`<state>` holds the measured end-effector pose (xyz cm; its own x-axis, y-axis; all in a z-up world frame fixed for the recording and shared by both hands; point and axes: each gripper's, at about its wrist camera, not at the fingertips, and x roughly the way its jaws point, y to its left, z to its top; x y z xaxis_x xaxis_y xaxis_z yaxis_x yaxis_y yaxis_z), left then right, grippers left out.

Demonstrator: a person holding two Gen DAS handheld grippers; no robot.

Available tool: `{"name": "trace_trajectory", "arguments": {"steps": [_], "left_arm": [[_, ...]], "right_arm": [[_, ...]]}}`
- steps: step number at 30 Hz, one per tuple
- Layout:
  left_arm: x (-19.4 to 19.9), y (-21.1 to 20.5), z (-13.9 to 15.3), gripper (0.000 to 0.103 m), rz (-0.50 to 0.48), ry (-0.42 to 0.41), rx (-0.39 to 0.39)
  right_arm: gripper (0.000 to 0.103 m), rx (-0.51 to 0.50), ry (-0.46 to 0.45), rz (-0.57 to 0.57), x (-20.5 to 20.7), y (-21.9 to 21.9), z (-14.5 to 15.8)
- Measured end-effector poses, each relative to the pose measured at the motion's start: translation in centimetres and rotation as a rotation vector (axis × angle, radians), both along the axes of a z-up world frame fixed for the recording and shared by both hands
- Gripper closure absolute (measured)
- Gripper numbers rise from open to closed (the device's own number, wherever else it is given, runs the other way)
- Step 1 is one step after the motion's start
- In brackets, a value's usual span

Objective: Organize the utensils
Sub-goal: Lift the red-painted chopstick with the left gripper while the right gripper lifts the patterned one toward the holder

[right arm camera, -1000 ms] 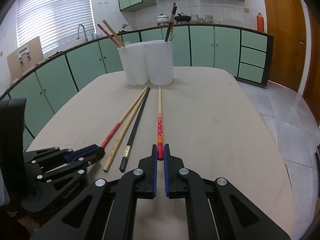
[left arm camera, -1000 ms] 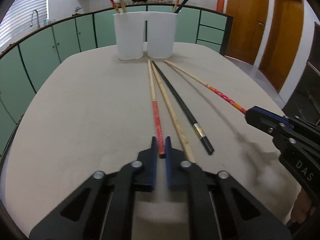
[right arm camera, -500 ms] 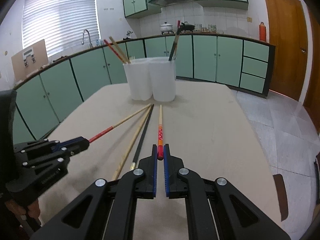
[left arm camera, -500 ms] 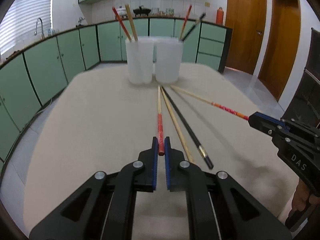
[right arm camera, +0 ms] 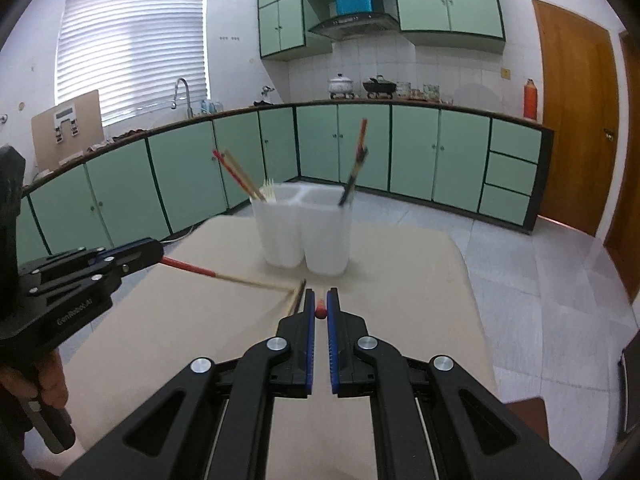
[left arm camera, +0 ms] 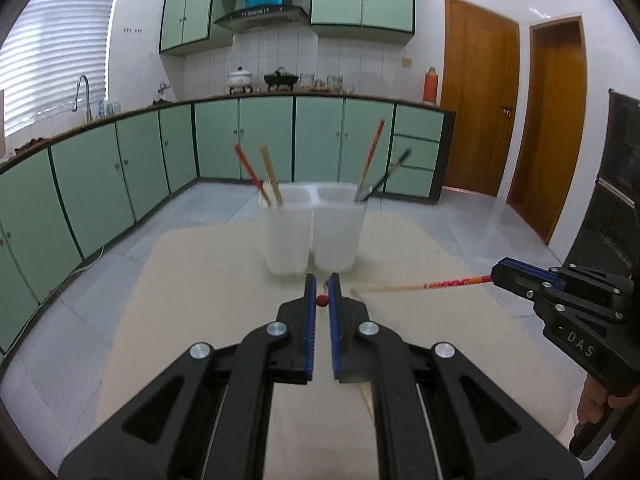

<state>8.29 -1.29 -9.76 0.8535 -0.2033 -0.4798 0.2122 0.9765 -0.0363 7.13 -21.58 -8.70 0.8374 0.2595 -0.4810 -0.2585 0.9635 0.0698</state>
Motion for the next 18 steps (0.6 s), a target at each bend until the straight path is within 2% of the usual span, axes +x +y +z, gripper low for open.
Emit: {"name": "trace_trajectory", "arguments": {"steps": [10, 18], "left_arm": [[1.5, -0.3, 5.5, 0.098, -0.04, -0.09, -0.009], [2.0, 0.2, 7.5, 0.098, -0.07, -0.101, -0.038]], "right_arm": [[0.097, 0.082, -0.01, 0.052, 3.8, -1.0, 5.6], [0.097, 0.055, -0.037, 0.114, 4.8, -0.5, 8.4]]}}
